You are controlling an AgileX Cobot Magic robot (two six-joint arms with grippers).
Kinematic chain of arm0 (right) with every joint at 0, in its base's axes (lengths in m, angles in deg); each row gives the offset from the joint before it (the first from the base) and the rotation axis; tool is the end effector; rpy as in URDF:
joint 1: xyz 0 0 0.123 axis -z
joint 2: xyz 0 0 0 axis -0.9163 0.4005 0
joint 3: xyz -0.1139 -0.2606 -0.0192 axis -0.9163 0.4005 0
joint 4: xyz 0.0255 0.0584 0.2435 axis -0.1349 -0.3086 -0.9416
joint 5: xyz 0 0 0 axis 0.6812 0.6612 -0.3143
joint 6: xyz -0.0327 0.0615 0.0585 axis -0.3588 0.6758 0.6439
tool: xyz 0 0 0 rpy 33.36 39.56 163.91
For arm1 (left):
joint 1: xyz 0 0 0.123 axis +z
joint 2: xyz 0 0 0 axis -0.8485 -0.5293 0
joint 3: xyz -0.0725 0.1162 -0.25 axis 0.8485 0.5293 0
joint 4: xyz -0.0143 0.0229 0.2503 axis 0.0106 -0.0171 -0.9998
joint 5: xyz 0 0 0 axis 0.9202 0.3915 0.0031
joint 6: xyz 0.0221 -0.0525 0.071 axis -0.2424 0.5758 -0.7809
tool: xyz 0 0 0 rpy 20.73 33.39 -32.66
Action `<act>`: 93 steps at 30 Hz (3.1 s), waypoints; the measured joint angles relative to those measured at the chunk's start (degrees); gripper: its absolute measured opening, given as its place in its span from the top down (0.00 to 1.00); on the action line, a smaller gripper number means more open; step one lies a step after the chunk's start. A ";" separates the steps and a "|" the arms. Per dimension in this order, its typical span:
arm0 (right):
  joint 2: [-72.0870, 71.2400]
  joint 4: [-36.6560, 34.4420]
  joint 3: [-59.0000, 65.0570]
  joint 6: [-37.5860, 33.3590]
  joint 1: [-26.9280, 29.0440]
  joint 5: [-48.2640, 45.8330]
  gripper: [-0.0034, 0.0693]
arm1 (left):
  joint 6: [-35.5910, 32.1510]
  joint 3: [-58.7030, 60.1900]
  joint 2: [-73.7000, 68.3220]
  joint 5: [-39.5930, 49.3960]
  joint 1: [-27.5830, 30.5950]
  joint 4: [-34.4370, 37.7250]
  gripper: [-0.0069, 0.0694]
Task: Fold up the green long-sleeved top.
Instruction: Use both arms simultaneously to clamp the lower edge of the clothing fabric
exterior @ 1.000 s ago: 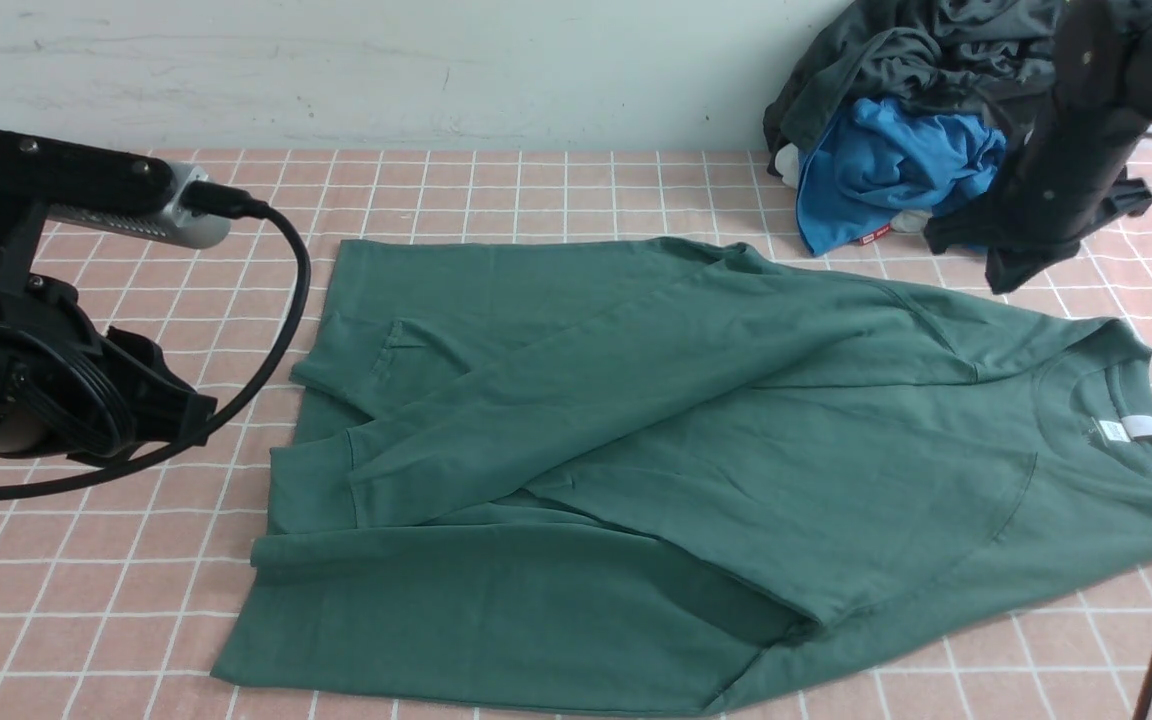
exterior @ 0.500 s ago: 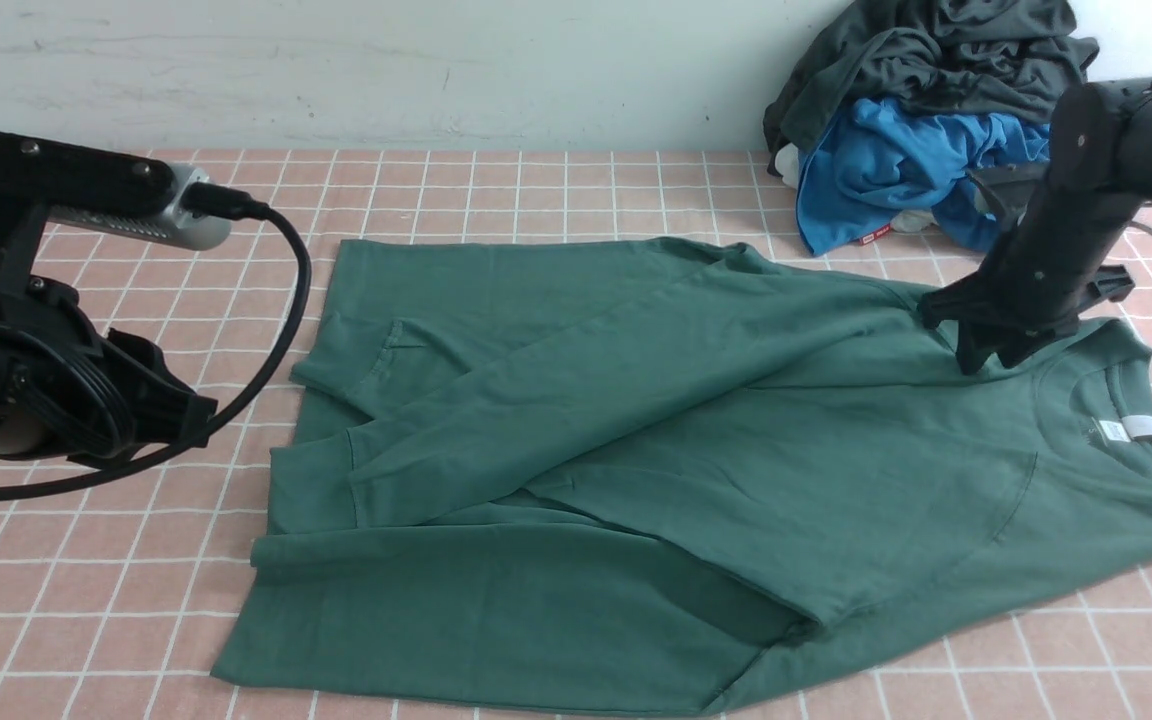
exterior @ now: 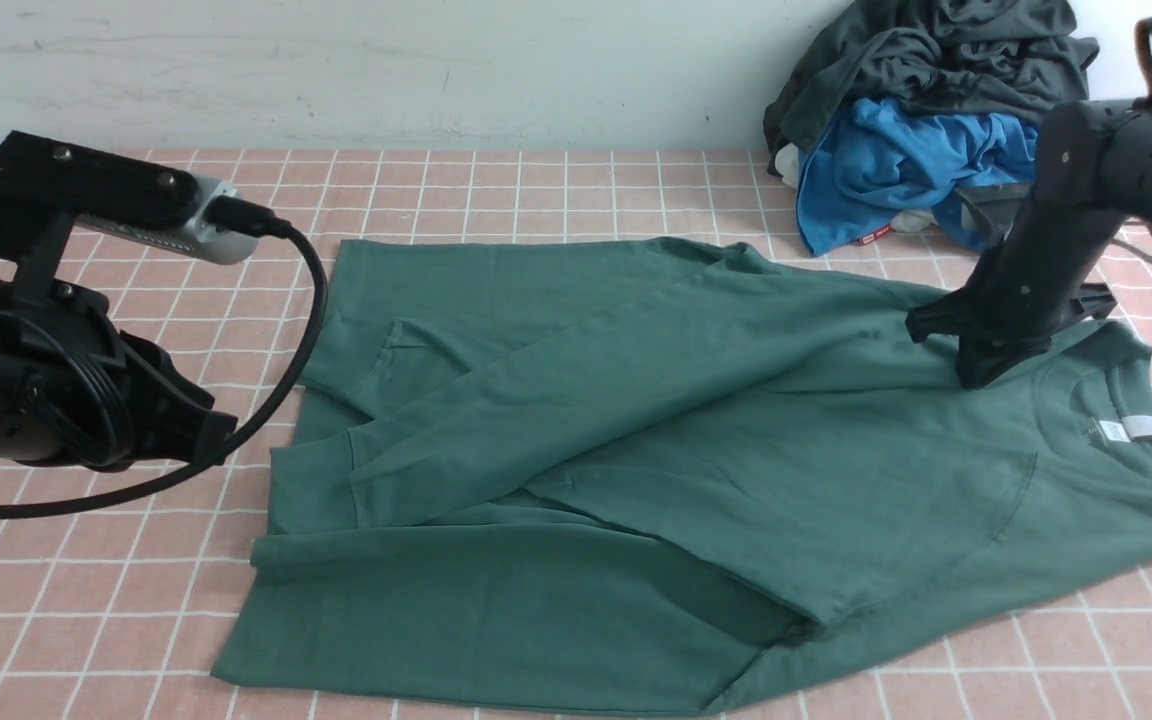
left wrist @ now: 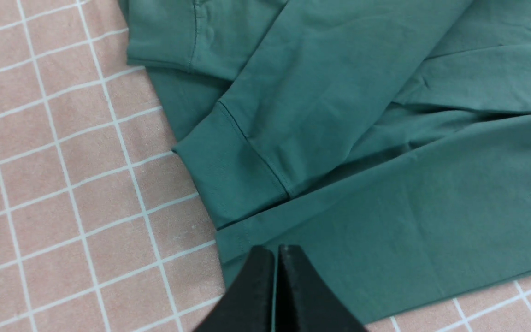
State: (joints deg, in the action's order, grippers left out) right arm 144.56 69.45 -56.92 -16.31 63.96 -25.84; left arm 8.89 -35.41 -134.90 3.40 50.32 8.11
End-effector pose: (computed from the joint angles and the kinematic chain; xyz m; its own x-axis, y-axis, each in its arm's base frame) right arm 0.4769 0.0195 0.1596 -0.9791 -0.1658 -0.1178 -0.1642 0.9862 -0.0230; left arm 0.2233 -0.0487 0.3132 -0.7279 0.2103 -0.6527 0.3429 0.9359 -0.0809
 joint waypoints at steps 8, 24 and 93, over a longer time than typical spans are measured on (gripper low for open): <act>-5.74 2.19 -1.02 -2.33 0.00 -4.31 0.95 | -0.06 0.00 0.00 2.14 0.00 0.33 0.92; -8.94 5.08 0.07 4.21 0.00 -4.72 0.80 | -0.95 0.00 0.00 4.37 0.00 0.39 0.92; -64.11 -22.68 39.13 -38.85 -18.57 7.04 0.93 | -6.01 -0.54 -9.91 18.17 -15.94 -17.45 0.92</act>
State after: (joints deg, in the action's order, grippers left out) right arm 80.46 46.78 -17.79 -55.16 45.39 -18.80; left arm 2.88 -35.96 -144.80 21.57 34.39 -9.34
